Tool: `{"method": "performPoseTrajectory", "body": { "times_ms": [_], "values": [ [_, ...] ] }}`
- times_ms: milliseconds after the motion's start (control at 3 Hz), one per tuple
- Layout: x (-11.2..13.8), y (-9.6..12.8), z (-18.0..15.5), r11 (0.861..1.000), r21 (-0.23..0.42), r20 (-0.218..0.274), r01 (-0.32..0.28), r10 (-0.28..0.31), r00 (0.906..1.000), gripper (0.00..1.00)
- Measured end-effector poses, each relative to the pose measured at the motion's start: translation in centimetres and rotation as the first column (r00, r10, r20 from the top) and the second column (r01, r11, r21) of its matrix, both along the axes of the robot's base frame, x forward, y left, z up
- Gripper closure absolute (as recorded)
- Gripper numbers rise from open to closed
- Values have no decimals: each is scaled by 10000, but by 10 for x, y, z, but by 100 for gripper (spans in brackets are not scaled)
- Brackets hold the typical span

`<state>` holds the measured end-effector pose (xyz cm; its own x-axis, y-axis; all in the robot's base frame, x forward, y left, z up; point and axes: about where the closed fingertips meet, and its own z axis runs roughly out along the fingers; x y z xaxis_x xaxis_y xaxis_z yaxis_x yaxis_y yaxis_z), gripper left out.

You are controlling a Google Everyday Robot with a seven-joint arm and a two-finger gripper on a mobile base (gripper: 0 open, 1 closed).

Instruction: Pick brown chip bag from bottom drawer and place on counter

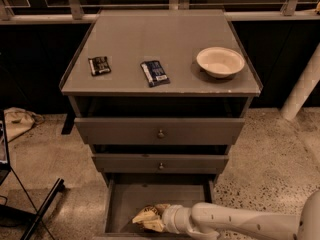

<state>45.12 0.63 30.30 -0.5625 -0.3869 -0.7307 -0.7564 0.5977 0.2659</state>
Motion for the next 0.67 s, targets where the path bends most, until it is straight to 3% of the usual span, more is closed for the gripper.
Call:
{"method": "performPoseTrajectory", "body": {
  "times_ms": [667],
  "values": [
    [0, 0, 0, 10000, 1, -3, -3, 3, 10000, 89]
  ]
}}
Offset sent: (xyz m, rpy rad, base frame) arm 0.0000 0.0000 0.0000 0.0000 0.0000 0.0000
